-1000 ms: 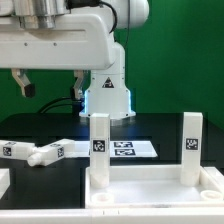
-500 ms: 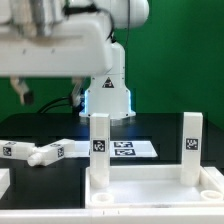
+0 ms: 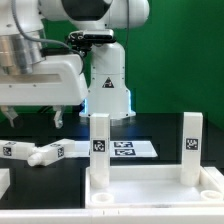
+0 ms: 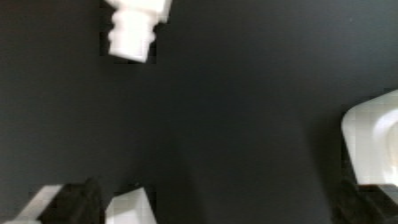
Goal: Assemble desk
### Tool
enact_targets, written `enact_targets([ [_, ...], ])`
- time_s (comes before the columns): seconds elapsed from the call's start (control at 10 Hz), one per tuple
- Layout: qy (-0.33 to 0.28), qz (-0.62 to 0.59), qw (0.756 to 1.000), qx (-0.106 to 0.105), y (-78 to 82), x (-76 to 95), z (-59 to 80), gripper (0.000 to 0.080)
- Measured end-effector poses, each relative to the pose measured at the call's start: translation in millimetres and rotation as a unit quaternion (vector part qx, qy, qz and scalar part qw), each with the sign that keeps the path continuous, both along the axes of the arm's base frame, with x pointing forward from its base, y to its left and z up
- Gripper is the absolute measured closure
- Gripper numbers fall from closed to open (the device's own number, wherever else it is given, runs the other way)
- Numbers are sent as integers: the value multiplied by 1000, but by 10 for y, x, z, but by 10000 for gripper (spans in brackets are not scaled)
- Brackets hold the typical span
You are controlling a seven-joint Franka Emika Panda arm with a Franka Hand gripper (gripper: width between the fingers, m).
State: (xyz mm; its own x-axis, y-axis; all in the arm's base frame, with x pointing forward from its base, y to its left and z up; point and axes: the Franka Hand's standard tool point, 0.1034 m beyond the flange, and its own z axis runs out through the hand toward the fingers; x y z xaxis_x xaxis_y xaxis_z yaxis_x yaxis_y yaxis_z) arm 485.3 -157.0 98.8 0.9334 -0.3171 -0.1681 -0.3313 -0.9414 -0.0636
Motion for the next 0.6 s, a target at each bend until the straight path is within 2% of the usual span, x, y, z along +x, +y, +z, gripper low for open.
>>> enact_targets([
  [0.3,-15,40,999,2,49,-46,16,151],
  [0.5,-9,37,999,2,92,-597,-196,151],
  [0.6,-4,31,999,3,69,-711,-280,151],
])
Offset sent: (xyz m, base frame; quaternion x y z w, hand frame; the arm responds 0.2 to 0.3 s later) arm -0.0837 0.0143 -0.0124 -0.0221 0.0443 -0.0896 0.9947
